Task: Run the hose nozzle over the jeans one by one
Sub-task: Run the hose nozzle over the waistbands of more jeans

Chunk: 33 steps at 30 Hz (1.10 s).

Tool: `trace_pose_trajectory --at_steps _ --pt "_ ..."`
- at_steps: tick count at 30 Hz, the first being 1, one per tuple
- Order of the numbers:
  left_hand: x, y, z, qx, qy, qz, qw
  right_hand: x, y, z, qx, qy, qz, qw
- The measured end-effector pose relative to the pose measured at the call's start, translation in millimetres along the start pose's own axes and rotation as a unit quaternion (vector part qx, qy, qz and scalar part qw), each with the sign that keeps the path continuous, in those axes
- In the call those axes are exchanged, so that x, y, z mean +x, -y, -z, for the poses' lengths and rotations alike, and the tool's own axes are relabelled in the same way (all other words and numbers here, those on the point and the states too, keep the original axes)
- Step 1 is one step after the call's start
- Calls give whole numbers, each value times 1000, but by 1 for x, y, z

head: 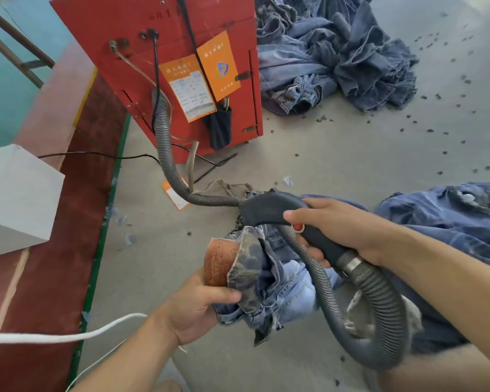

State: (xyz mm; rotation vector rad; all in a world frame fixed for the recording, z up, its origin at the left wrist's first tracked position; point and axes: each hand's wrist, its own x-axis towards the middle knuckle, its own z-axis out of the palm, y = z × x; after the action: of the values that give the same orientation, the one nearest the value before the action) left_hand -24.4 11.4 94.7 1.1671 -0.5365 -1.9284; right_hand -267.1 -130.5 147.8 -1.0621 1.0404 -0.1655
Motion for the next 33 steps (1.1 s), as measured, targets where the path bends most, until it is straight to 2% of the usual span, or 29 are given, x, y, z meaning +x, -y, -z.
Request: trace_pose_trajectory --at_steps 3,4,6,7,10,12,14,17,19,20,23,27,33 --pt "0 -8 6 -81 13 11 997 1 6 7 -37 -59 4 998" --pt "2 -12 8 -94 -10 28 995 -2 7 11 -66 -65 12 996" --pt "6 -13 9 -54 -82 80 992 -11 11 16 -164 -73 57 982" --pt "9 -11 10 -22 -119 110 987 -16 15 18 -246 -87 92 961" --pt "9 1 9 29 -154 193 969 -28 28 23 -466 -157 181 852" --pt "7 8 14 71 -143 213 964 -37 35 27 -520 -186 201 809" --pt "4 8 20 90 -132 178 971 -45 38 31 -544 -204 242 777" --pt "-3 -2 33 -12 -91 109 990 -51 45 37 -524 -203 275 780" --pt "-6 -9 39 -125 -67 75 987 -49 45 37 -512 -182 249 802" --pt "-5 -11 38 -146 -73 72 984 -46 42 37 -508 -173 228 812" --pt "3 -4 26 -96 -155 110 977 -35 21 33 -526 -161 178 816" --pt "10 -6 19 -95 -226 55 968 -25 -3 26 -540 -155 163 811" --pt "8 -11 19 -154 -190 0 970 -14 -33 15 -552 -167 181 797"
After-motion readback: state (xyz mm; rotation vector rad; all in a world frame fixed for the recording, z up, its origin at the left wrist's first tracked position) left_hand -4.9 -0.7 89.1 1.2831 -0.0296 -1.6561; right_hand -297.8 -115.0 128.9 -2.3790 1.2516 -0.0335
